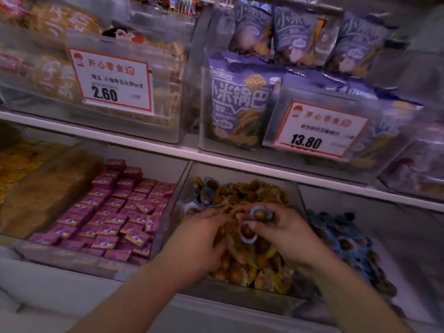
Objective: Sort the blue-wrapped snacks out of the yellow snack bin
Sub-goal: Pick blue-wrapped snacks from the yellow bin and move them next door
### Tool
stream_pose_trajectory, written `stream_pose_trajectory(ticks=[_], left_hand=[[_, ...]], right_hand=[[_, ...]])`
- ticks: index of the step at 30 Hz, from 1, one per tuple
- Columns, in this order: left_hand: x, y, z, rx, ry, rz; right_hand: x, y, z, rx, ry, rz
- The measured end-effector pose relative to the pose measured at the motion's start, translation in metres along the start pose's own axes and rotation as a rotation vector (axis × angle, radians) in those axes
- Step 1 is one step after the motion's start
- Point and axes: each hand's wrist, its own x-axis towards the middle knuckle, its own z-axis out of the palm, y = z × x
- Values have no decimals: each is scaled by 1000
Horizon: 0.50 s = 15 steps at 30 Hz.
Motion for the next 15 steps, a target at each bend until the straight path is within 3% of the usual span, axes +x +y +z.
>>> stream_pose_trajectory(ticks=[3, 5, 9, 15], left_hand=[[2, -2, -2, 0, 105, -39], [2, -2, -2, -15, 94, -40], [2, 1, -5, -117, 11, -87], [2, -1, -14, -535, -93, -188]], right_hand=[[2, 1, -5, 142, 58, 46], [2, 0, -7, 147, 11, 66], [0, -2, -18, 5, 33, 52], [-3, -9, -22, -276, 127, -118]])
